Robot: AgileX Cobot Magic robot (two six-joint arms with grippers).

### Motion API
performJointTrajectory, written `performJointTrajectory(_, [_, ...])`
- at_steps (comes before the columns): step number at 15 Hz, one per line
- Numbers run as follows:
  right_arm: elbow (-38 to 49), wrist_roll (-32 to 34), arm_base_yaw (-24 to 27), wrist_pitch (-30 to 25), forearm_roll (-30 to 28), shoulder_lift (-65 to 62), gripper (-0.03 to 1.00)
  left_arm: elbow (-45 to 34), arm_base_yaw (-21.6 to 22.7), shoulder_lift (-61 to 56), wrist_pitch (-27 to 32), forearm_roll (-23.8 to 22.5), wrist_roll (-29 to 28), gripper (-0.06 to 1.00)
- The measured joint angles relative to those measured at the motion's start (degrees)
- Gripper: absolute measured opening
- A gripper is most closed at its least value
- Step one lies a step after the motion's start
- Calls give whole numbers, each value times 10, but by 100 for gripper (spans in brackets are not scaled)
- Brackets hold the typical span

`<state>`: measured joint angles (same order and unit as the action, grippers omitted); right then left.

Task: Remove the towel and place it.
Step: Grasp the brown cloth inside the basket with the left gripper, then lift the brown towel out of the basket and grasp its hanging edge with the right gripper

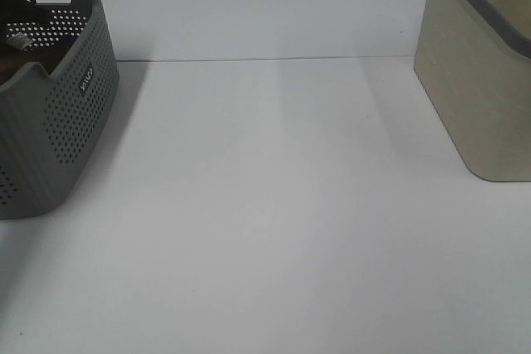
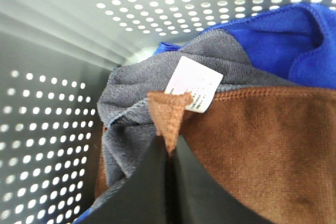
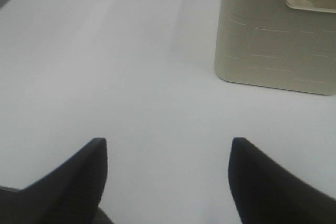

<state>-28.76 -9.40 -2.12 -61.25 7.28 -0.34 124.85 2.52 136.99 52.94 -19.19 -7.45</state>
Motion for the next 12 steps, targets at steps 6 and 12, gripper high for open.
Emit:
performJointTrajectory(6, [0, 0, 0, 0, 0, 0, 63, 0, -34, -131, 2, 22, 32, 0])
performJointTrajectory(12, [0, 0, 0, 0, -1, 0, 63, 0, -170, -278, -14, 36, 74, 0])
